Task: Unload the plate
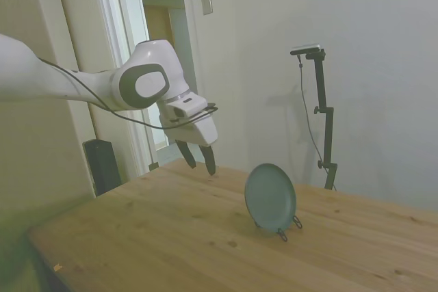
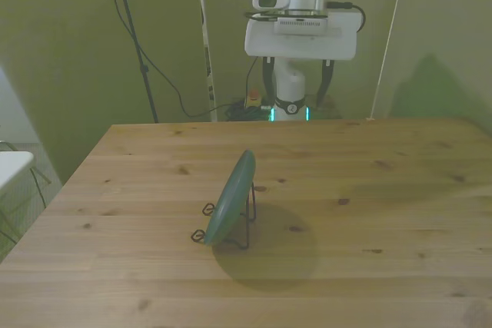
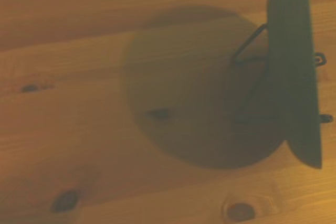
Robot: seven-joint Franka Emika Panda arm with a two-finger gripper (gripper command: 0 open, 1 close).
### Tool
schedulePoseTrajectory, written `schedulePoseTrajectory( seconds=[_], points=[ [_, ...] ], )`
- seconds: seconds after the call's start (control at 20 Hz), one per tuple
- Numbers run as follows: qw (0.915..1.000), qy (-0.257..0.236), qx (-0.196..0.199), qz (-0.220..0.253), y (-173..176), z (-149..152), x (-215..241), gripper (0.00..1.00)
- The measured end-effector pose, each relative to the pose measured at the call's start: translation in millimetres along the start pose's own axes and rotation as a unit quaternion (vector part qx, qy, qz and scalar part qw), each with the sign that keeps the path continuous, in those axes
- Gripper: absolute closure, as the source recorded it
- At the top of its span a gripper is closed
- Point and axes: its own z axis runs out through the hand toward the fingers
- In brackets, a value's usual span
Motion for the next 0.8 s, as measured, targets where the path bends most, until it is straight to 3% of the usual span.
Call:
schedulePoseTrajectory(
  seconds=[0.35, 0.8],
  points=[
    [0.9993, 0.002, -0.021, 0.032, 4, -18, 56, 0.0],
    [0.9979, -0.011, -0.056, 0.032, -5, 16, 126, 0.0]
  ],
)
